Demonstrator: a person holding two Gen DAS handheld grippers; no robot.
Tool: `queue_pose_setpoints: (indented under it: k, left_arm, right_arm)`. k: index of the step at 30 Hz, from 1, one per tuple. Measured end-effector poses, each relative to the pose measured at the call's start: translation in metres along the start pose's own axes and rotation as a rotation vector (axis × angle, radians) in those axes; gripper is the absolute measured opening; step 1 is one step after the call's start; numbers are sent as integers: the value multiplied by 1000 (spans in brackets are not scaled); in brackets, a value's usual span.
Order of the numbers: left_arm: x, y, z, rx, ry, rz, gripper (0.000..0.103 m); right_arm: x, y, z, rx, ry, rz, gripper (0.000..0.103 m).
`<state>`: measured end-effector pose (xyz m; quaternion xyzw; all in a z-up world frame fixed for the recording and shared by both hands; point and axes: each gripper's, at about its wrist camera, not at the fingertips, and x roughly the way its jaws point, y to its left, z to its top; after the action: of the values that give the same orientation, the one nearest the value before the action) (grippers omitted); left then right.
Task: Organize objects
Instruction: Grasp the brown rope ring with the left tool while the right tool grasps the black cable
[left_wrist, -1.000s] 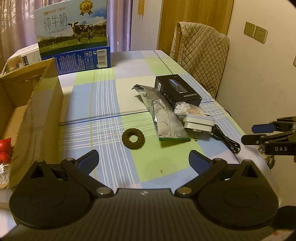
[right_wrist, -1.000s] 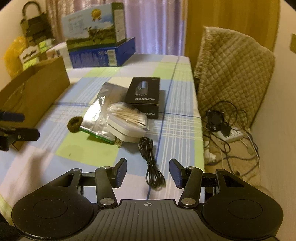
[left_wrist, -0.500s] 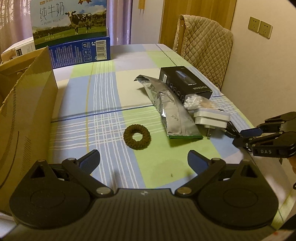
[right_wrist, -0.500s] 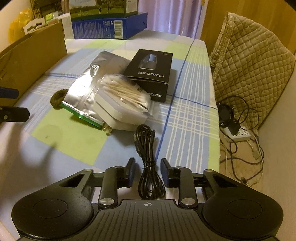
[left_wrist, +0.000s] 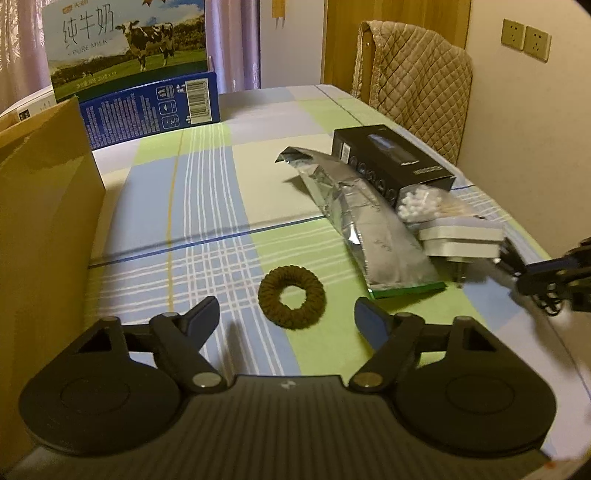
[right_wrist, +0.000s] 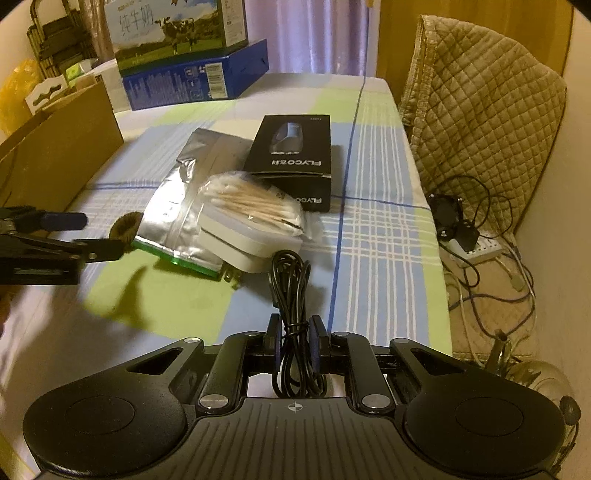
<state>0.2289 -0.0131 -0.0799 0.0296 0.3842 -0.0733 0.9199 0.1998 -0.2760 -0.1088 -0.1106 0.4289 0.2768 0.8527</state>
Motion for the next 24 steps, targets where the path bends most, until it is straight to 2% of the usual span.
queue_pose_setpoints:
  k: [8, 10, 11, 12, 15, 24]
  left_arm:
    - [21, -1, 1, 7, 19, -7, 60]
    - [23, 0, 2, 0, 16, -12, 54]
    - [24, -1, 3, 4, 13, -13, 50]
    - [25, -1, 4, 9, 10, -16, 38]
    - [23, -2, 7, 10, 22, -22, 17]
    - [-12, -5, -11, -8, 58, -27, 15]
  right_arm:
    - [-1, -4, 2, 73, 10, -19, 11]
    - [-1, -5, 2, 90, 12, -11, 11]
    - [-2, -5, 1, 95, 12, -8, 11]
    - [-2, -4, 1, 95, 13, -9, 11]
    - [-2, -4, 2, 102, 13, -10, 11]
    - [-15, 1, 3, 129, -2, -4, 11]
